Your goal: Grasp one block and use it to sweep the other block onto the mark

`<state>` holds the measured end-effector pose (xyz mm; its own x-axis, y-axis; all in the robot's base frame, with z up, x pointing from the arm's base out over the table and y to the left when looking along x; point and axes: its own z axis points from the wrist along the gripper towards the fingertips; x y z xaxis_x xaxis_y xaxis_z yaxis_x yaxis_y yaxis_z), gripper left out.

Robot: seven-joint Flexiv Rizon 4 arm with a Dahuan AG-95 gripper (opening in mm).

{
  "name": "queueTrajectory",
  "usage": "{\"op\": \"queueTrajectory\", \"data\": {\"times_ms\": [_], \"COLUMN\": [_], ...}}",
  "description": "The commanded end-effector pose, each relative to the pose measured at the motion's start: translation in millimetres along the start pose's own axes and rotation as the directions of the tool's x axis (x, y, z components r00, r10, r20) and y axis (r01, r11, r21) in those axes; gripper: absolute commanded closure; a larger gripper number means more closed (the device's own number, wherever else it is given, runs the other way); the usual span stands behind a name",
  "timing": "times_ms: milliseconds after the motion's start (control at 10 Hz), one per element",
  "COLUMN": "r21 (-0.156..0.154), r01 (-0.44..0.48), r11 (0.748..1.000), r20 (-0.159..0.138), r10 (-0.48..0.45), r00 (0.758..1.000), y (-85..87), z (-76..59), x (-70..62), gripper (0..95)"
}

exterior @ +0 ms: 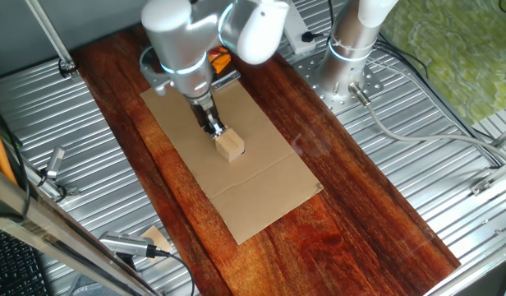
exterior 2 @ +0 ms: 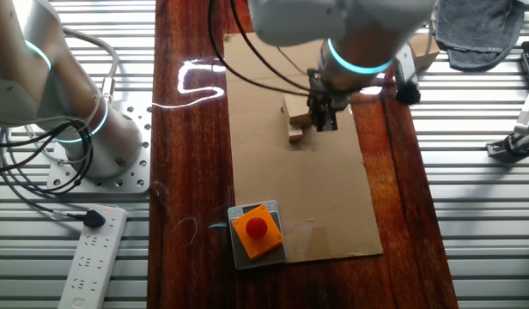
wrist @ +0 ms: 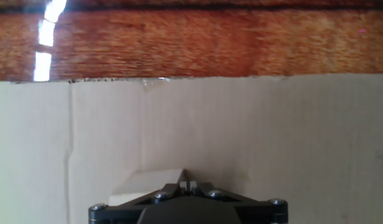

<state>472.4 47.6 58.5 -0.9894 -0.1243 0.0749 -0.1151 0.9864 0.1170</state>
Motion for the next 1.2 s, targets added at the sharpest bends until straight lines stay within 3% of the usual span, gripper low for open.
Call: {"op": "queueTrajectory", "data": {"times_ms": [100, 600, 1200], "r21": [0.011, 0.052, 0.075], "r01": [0.002, 0.078, 0.136], "r11": [1.000, 0.996, 0.988], "r20": [-0.010, 0.005, 0.025], "r10": [-0.002, -0.079, -0.139], "r00": [1.000, 0.997, 0.990], "y": [8.2, 6.7, -18.1], "z": [-2.4, -1.3, 1.3], "x": [-7.5, -6.8, -1.6], "gripper": [95.0, 95.0, 95.0]}}
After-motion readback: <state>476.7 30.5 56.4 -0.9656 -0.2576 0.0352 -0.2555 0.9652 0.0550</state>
